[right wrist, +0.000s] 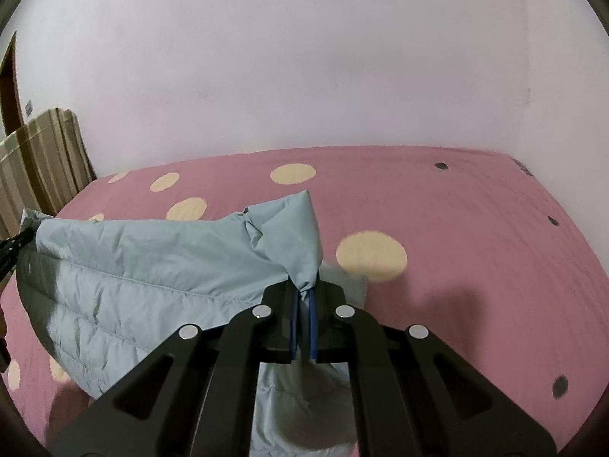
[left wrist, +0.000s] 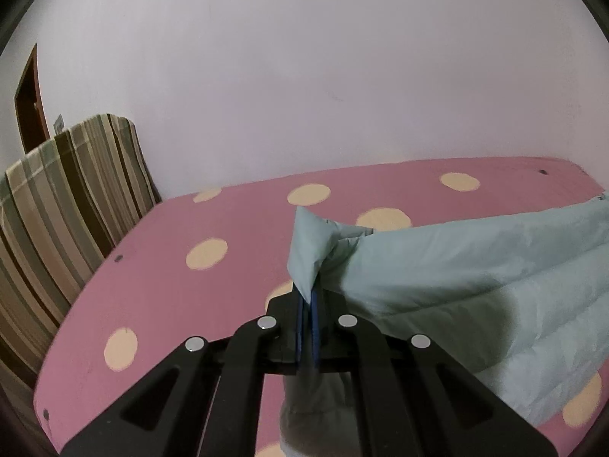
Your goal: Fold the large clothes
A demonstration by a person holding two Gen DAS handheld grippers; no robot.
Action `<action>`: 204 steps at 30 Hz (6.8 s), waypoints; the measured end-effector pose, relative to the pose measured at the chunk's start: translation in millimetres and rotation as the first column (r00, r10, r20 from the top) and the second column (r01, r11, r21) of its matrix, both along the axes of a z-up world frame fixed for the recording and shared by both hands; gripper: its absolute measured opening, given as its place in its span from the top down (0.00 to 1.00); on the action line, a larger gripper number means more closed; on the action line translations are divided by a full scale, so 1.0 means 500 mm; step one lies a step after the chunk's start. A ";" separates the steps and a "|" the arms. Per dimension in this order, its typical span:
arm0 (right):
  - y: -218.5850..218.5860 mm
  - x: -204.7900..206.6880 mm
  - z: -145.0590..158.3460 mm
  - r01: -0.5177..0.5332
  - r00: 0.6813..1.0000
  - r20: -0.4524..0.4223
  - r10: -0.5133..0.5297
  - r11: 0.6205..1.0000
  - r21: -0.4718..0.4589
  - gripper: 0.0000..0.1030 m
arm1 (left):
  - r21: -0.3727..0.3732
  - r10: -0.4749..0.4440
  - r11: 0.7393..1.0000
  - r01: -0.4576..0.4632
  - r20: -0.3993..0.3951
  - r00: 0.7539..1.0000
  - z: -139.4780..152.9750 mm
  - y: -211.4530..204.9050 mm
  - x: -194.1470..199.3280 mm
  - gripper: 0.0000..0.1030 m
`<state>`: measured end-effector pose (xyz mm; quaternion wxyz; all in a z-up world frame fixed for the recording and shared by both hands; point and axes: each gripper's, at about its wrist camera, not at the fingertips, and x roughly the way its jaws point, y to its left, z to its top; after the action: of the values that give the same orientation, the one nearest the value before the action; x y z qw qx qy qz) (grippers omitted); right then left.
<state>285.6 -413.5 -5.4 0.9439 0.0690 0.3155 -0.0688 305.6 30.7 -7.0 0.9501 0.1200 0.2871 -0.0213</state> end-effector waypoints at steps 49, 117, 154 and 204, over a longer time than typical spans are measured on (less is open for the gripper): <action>0.101 0.268 -0.211 -0.012 0.973 -0.231 0.025 0.998 0.059 0.69 | 0.006 0.135 0.990 -0.139 -0.289 0.948 -0.213 -0.157 0.156 0.69; 0.020 -0.037 -0.299 0.145 0.952 -0.291 -0.094 0.977 0.158 0.20 | -0.170 0.228 0.935 -0.312 -0.386 0.894 -0.301 0.085 -0.070 0.20; 0.155 -0.223 -0.275 0.008 0.965 -0.252 0.066 0.959 0.283 0.85 | -0.223 0.151 0.948 -0.226 -0.309 0.939 -0.241 0.059 -0.174 0.89; 0.256 -0.341 -0.120 -0.041 0.983 -0.174 0.052 0.997 0.065 0.54 | -0.286 0.150 0.923 -0.256 -0.345 0.926 -0.144 0.128 -0.176 0.31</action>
<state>115.2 -285.4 -65.2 0.9113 0.0844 0.4007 -0.0429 217.4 94.9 -78.8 0.8951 -0.0746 0.4394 0.0123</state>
